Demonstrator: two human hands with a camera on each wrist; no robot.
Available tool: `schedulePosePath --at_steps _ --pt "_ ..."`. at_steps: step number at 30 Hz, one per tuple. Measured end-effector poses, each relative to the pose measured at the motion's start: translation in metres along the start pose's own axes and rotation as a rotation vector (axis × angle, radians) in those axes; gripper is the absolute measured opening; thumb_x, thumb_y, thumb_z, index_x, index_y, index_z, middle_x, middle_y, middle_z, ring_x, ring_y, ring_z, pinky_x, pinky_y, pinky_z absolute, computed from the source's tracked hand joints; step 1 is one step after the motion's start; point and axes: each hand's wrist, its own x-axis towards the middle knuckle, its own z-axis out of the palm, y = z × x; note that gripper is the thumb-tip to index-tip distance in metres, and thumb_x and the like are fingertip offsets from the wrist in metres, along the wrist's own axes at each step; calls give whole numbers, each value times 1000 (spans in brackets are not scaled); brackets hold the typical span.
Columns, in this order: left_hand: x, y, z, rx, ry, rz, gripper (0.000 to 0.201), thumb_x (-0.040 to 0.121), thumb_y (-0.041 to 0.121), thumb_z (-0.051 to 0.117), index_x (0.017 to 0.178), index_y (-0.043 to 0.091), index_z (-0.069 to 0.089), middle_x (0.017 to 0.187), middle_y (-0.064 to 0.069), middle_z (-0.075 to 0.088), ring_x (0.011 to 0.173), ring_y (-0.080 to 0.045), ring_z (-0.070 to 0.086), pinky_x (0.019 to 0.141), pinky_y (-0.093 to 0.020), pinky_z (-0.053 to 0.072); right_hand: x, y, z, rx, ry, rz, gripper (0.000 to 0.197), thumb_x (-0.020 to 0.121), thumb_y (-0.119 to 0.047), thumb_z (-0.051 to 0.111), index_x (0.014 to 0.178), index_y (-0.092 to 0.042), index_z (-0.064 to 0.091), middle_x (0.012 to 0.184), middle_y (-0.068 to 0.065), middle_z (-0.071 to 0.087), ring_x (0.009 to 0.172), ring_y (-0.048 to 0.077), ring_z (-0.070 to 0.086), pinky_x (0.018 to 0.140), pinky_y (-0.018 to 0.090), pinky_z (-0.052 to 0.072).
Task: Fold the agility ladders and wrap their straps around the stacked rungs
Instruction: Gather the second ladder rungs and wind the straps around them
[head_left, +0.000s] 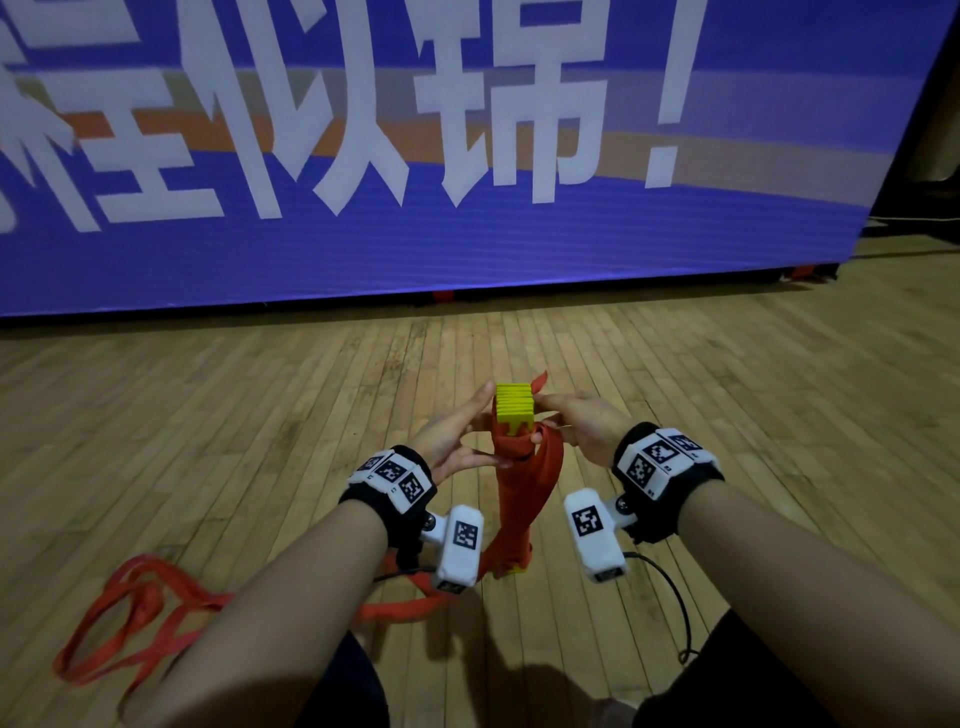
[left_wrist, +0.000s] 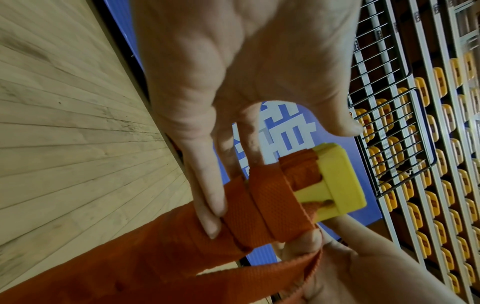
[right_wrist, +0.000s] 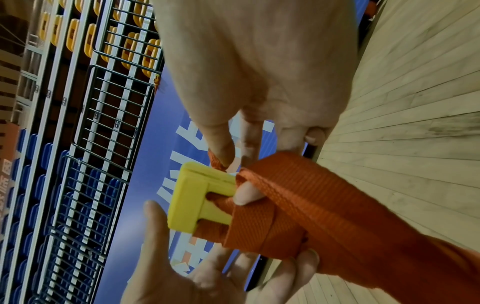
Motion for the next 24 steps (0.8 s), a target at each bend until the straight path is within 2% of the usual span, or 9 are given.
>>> schedulePosePath --at_steps 4,8,10,12,14,17,20,22,24 --pt "0 0 0 13 -14 10 55 74 44 67 116 10 63 120 -15 63 108 -22 65 84 -41 57 3 0 -4 55 -16 -28 16 92 -4 50 88 -10 66 86 11 60 69 12 57 66 19 44" --pt "4 -2 1 62 46 30 44 82 28 71 121 10 61 127 -12 59 104 -27 67 86 -39 57 3 -1 -2 99 -33 3 28 89 -7 47 108 -1 67 94 18 61 68 17 57 68 21 43" --pt "6 -3 1 157 88 59 42 86 30 68 124 14 59 127 -10 59 96 -30 69 85 -39 57 3 -2 2 108 -50 1 30 89 -9 49 112 -1 66 96 17 62 65 15 58 68 19 41" --pt "7 -2 0 255 114 70 42 88 38 64 126 19 57 126 -7 61 87 -28 70 77 -32 59 1 -3 3 82 -82 -16 29 88 -13 53 111 -2 66 93 14 60 62 11 58 59 14 37" --pt "7 0 0 342 136 76 44 90 46 59 126 22 56 122 -2 64 86 -22 70 65 -24 55 -1 -4 3 17 -120 -67 25 86 -13 57 105 -1 68 87 13 52 59 7 55 58 17 32" --pt "10 1 0 486 194 138 47 92 50 53 128 21 57 114 1 63 88 -12 61 59 -21 50 -5 -6 0 -138 -127 -145 22 86 2 56 104 -6 66 76 6 58 66 7 50 58 20 29" --pt "12 2 2 409 234 181 45 92 41 56 130 17 55 108 1 57 96 -10 55 65 -24 55 -9 -7 -1 -210 -162 -212 30 83 12 59 105 -8 63 77 -2 60 74 2 54 61 6 40" --pt "15 2 2 342 279 228 45 92 35 60 132 17 52 112 2 53 104 -12 55 67 -26 56 -8 -8 -1 -253 -175 -244 33 82 13 60 110 -5 63 82 -1 57 77 3 53 63 1 41" --pt "16 2 3 300 299 287 42 92 28 61 131 17 50 108 6 50 98 -8 56 67 -26 55 -5 -9 -1 -322 -166 -287 34 84 7 62 116 -4 63 96 6 62 85 6 54 69 1 42"
